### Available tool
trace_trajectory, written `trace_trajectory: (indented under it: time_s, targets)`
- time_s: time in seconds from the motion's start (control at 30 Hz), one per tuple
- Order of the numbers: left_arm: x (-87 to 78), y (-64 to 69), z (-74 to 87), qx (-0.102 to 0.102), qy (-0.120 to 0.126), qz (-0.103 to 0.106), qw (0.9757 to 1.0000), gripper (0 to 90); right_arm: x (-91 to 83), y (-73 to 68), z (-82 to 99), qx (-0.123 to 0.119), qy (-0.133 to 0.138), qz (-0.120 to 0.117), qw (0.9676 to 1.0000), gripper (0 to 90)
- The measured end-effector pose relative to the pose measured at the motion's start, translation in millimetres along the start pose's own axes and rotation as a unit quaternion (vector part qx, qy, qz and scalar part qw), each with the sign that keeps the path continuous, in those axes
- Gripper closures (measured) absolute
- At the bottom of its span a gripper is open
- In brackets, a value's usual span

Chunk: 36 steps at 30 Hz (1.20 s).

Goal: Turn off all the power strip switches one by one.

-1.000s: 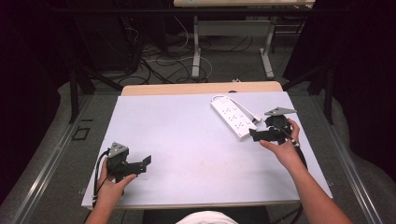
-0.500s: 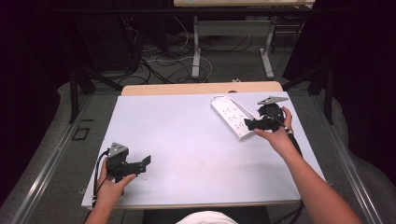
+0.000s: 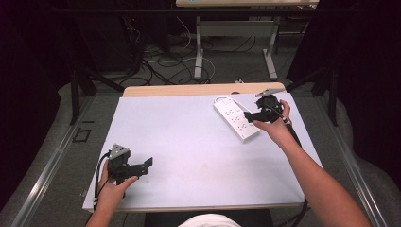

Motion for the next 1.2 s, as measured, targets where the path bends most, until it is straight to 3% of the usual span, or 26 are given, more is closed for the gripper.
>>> trace_trajectory:
  time_s: [0.4, 0.73, 1.2]
  targets:
    - [0.1, -1.3, -0.3, -0.001, 0.0, 0.001, 1.0, 1.6, 16.2, 1.2, -15.8, -0.002, -0.005, 0.0, 1.0, 34.2]
    - [-1.7, -2.0, 0.6, -0.004, -0.002, 0.002, 1.0, 1.6, 33.4, -0.5, -28.5, -0.006, -0.018, 0.0, 0.9998, 37.5]
    - [-5.2, -6.4, 2.6, -0.009, -0.001, -0.003, 1.0, 1.7, 62.2, 8.8, -34.4, 0.015, -0.035, -0.005, 0.9993, 48.0]
Point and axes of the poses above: each handheld gripper's, and its own axes: x roughly forward along the jaws, z roughly out of its underside, y roughly to its right, the point moved 8 cm from there along x, roughly forward along the jaws, and after that the axes turned 1 degree about z, right-handed, at the moved point
